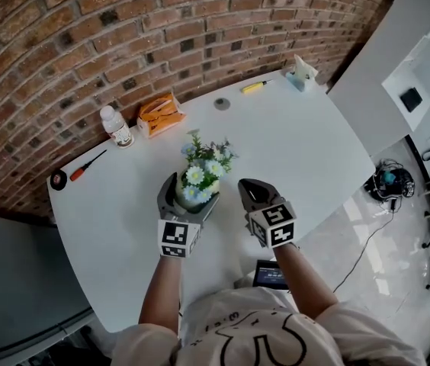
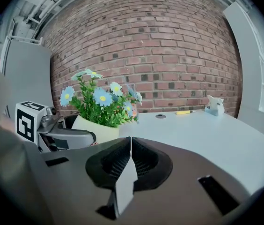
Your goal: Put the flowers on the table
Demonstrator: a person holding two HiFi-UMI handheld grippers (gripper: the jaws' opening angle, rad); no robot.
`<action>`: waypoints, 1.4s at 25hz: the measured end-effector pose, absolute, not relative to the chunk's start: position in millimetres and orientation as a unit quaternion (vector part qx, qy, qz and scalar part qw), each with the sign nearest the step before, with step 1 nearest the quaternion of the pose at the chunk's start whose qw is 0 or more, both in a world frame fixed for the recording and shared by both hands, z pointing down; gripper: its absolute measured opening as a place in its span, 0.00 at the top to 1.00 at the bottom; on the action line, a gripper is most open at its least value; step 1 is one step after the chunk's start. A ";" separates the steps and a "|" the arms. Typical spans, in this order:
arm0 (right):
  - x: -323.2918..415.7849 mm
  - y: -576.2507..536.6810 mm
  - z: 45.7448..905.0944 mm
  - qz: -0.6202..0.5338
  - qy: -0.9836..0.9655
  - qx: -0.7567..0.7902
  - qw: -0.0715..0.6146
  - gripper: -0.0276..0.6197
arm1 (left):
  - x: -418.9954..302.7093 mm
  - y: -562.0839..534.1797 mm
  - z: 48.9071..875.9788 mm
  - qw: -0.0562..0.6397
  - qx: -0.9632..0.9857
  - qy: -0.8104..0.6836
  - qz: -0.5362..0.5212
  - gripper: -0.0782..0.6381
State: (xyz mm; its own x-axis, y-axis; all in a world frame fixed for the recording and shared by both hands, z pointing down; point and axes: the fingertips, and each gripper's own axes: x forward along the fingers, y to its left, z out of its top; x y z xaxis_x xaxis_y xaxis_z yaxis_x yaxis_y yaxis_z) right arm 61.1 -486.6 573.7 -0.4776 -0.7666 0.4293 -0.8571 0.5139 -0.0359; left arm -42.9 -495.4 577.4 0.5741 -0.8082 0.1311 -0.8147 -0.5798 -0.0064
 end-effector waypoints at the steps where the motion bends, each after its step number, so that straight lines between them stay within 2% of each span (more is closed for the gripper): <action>1: 61.1 -487.6 574.7 0.125 -0.850 0.478 0.183 0.93 | -42.8 -495.7 578.7 0.029 0.887 -0.457 0.060 0.19; 6: 59.6 -487.0 581.2 0.132 -0.850 0.475 0.186 0.93 | -42.4 -496.1 583.9 0.033 0.891 -0.447 0.071 0.19; 15: 66.5 -484.4 586.6 0.136 -0.849 0.477 0.183 0.93 | -45.1 -496.8 596.1 -0.005 0.875 -0.467 0.127 0.19; 23: 70.5 -483.6 592.5 0.138 -0.849 0.478 0.177 0.93 | -51.7 -501.2 615.8 0.073 0.870 -0.469 0.135 0.19; 35: 71.6 -471.2 585.6 0.130 -0.857 0.467 0.177 0.93 | -58.9 -487.7 604.6 0.078 0.856 -0.500 0.107 0.19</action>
State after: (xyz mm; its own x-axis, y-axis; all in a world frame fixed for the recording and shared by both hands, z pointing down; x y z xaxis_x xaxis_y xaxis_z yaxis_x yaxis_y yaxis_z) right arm 71.6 -471.2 585.6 -0.5012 -0.7542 0.4243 -0.8462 0.5297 -0.0581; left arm -58.9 -487.7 604.6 0.4774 -0.8394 0.2599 -0.8724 -0.4881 0.0262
